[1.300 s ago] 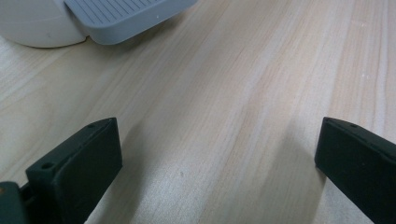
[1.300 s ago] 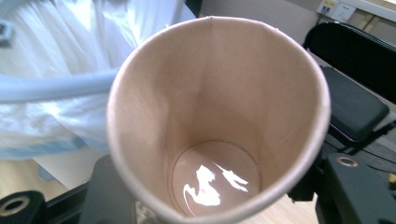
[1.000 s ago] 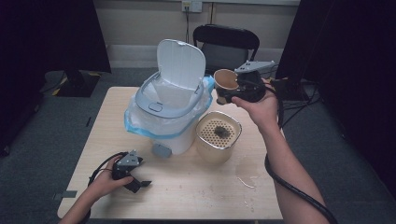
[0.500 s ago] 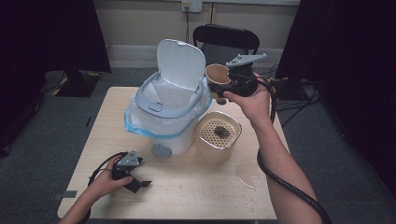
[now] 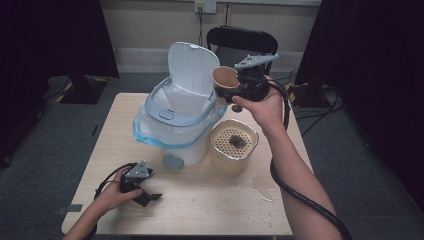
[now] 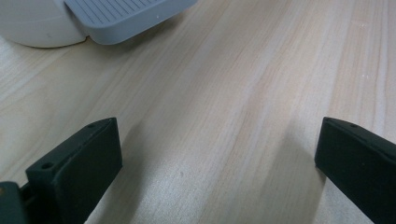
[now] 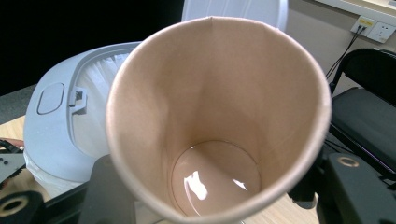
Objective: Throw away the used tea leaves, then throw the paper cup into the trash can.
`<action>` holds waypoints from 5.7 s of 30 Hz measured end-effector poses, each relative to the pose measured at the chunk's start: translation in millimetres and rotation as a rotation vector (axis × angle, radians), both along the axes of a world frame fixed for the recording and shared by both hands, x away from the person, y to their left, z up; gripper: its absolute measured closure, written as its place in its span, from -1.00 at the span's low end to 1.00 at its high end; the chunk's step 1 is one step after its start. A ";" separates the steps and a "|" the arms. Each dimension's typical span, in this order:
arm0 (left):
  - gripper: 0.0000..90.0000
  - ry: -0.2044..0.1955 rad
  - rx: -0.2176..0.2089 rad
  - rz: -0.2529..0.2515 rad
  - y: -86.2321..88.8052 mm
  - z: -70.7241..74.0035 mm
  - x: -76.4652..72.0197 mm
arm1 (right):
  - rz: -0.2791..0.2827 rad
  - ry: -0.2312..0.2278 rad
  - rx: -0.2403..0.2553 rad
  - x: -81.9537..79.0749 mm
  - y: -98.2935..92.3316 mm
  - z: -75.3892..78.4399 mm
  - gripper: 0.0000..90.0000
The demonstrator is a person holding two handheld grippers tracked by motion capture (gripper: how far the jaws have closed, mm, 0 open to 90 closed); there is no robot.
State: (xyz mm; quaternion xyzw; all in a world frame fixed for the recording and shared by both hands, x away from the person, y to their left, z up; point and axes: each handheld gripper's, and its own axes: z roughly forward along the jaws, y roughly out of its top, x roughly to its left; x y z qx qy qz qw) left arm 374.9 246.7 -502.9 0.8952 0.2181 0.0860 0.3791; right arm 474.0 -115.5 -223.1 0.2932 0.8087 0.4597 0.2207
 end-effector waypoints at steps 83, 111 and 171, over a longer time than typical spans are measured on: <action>-1.00 -0.002 0.000 0.000 0.0 0.0 0.1 | 0.071 0.029 0.022 10.8 48.2 -22.7 -0.48; -1.00 0.002 -0.001 0.000 -0.1 -0.1 -0.1 | 0.005 0.021 0.012 17.4 25.5 -13.2 -0.49; -1.00 0.003 0.000 -0.006 0.3 0.0 0.1 | 0.149 0.036 0.030 10.6 57.4 14.1 -0.38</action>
